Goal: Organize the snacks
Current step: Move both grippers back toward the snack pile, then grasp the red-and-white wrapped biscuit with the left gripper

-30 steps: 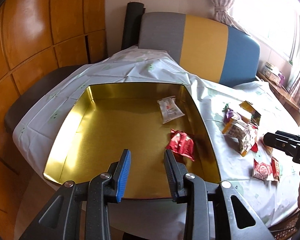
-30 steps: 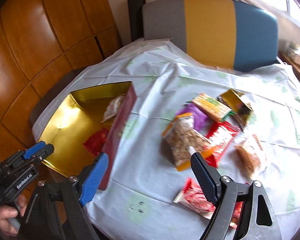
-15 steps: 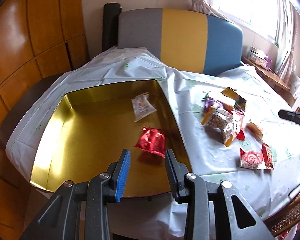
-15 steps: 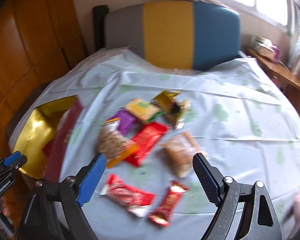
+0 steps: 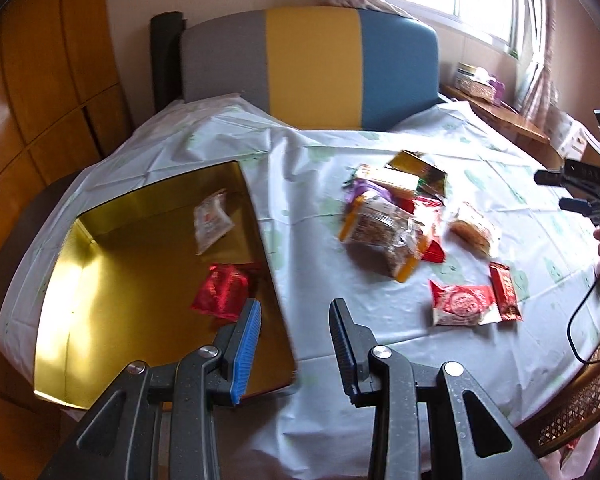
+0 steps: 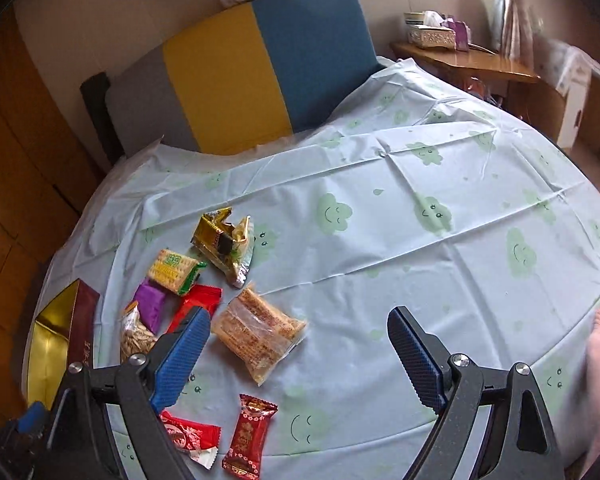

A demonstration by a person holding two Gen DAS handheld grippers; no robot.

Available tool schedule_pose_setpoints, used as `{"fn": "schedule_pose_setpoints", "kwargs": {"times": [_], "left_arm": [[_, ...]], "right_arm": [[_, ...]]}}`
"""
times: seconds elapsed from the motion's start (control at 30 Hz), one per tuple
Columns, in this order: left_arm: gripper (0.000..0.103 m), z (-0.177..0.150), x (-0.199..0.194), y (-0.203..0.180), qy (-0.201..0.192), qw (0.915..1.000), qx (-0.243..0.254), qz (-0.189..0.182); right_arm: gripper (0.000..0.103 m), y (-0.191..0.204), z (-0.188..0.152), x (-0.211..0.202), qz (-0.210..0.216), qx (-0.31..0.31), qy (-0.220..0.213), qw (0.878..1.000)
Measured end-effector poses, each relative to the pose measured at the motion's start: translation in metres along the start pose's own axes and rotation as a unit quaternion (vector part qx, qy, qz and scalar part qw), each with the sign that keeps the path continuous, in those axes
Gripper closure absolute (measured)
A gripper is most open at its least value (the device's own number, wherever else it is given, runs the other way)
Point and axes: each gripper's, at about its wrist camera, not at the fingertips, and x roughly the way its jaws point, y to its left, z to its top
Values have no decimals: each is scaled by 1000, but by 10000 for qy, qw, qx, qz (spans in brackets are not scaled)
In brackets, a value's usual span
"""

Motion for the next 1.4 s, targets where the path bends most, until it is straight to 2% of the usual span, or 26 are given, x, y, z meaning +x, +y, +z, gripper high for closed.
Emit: {"fn": "schedule_pose_setpoints", "kwargs": {"times": [0.2, 0.3, 0.33, 0.4, 0.47, 0.53, 0.6, 0.8, 0.93, 1.03, 1.1, 1.13, 1.17, 1.2, 1.3, 1.4], "left_arm": [[67, 3, 8, -30, 147, 9983, 414, -390], [66, 5, 18, -48, 425, 9930, 618, -907], [65, 6, 23, -56, 527, 9902, 724, -1070], [52, 6, 30, -72, 617, 9859, 970, -1214], [42, 3, 36, -95, 614, 9765, 1539, -1376], [41, -2, 40, -114, 562, 9658, 2126, -1372], [41, -5, 47, -130, 614, 9495, 2729, -1419], [33, -2, 74, -148, 822, 9180, 3566, -1532], [32, 2, 90, -157, 912, 9044, 3838, -1627], [28, 10, 98, -162, 905, 9026, 3814, -1779], [31, 14, 103, -163, 977, 9063, 3647, -1898], [36, 15, 106, -161, 1047, 9101, 3451, -2042], [50, 17, 108, -159, 1131, 9123, 3245, -2227], [61, 17, 108, -155, 1082, 9196, 3028, -2258], [70, 13, 102, -143, 998, 9396, 2490, -2126], [72, 0, 89, -126, 951, 9540, 2022, -2000]], "right_arm": [[11, 0, -2, 4, 133, 129, 105, 9998], [11, -1, -2, 5, 173, 159, 129, 9996], [11, -1, -2, 6, 182, 168, 146, 9996], [11, -2, -2, 7, 223, 199, 184, 9994], [10, -2, -2, 8, 267, 217, 233, 9991], [10, -2, -3, 10, 265, 223, 277, 9990], [10, -3, -3, 11, 261, 226, 327, 9989], [9, -6, -3, 15, 282, 310, 438, 9982], [9, -9, -2, 17, 269, 388, 495, 9977], [9, -10, -2, 18, 277, 417, 503, 9975], [9, -11, -1, 19, 256, 425, 520, 9974], [9, -11, -1, 20, 251, 429, 535, 9973], [9, -11, -1, 20, 241, 425, 545, 9973], [9, -10, -1, 21, 222, 400, 554, 9974], [9, -6, -3, 24, 157, 255, 636, 9975], [9, 5, -8, 33, 204, -59, 894, 9958]]}}
